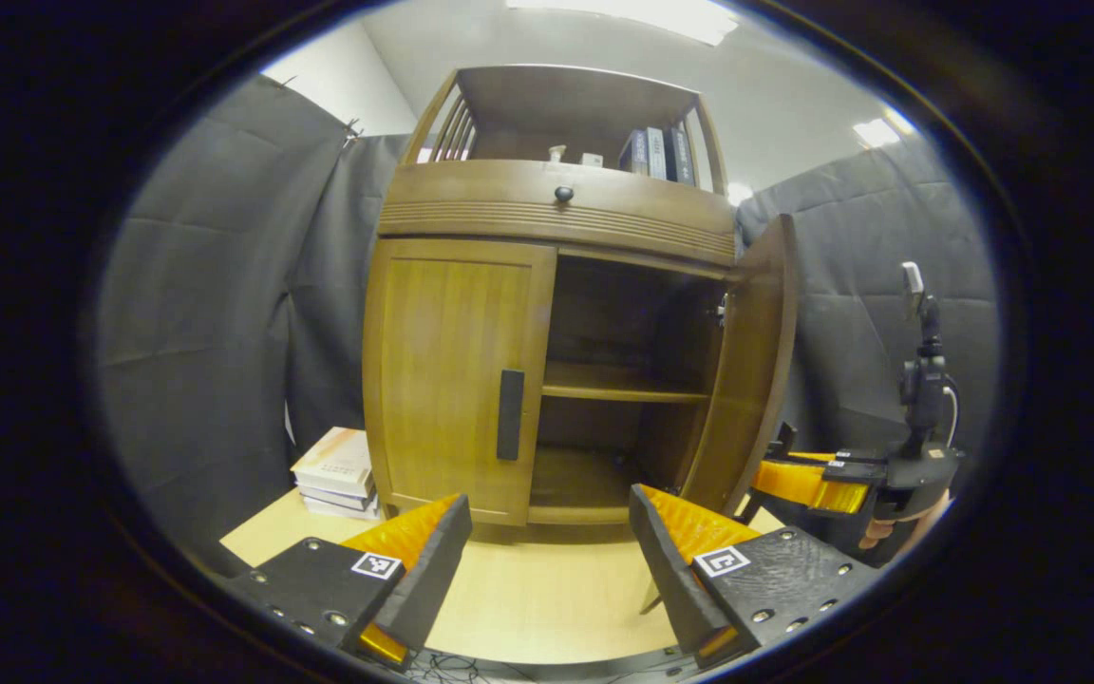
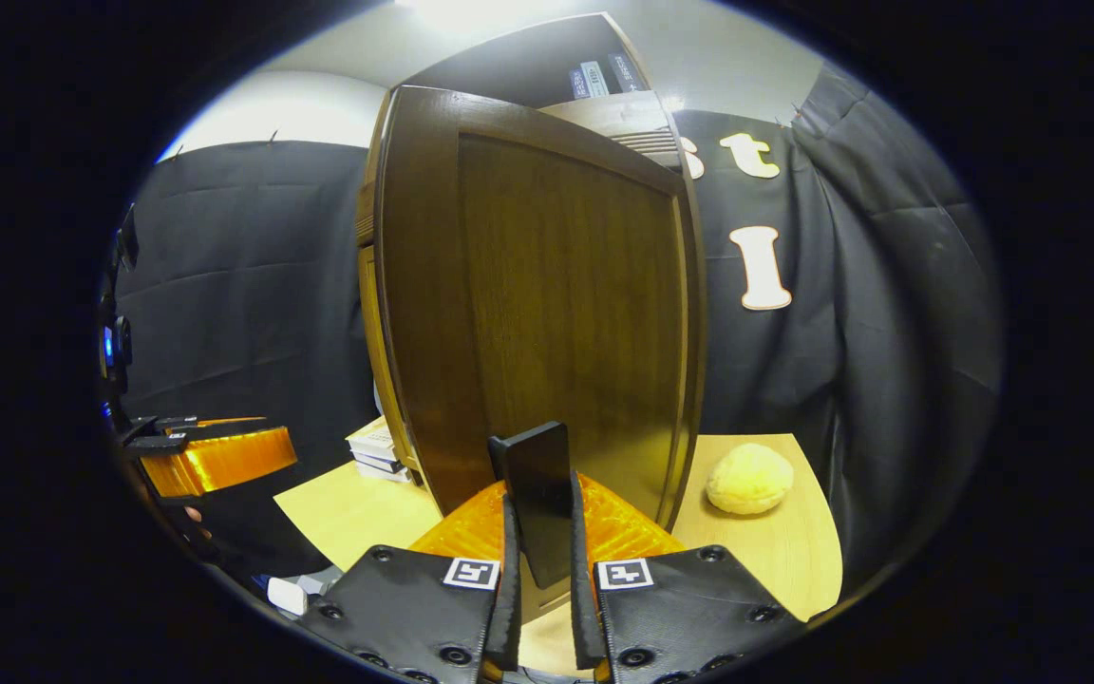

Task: Open the right door of the double-door shoe cabinet with the right hand, and open the left door with the left hand.

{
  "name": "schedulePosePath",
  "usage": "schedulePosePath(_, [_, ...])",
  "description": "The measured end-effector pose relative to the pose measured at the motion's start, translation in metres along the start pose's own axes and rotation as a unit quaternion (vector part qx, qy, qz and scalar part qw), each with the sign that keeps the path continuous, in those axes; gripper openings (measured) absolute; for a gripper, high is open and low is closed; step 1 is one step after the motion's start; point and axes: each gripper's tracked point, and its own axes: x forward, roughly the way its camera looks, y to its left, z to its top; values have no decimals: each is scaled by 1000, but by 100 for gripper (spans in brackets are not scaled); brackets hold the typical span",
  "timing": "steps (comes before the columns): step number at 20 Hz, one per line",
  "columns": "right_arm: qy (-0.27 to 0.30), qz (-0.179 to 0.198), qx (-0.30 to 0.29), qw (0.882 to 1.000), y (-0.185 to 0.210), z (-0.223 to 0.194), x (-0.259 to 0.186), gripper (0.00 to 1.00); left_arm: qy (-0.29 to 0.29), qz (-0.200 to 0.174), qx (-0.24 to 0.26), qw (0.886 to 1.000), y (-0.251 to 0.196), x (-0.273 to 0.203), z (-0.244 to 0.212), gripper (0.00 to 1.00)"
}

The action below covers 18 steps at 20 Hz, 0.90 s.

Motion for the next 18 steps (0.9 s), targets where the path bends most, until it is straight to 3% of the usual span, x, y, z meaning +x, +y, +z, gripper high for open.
schedulePosePath(7, [-4,10,1,1000,-41,-3,-23,23,-4,35,5,999,-34,-16,-4,96])
schedulePosePath(14, [-14,-5,8,1000,-101,-1,-40,23,-4,74,12,997,-68,-43,-11,96])
schedulePosePath(18, [-22,6,34,999,-100,4,-42,19,2,79,8,997,-74,-54,-8,96])
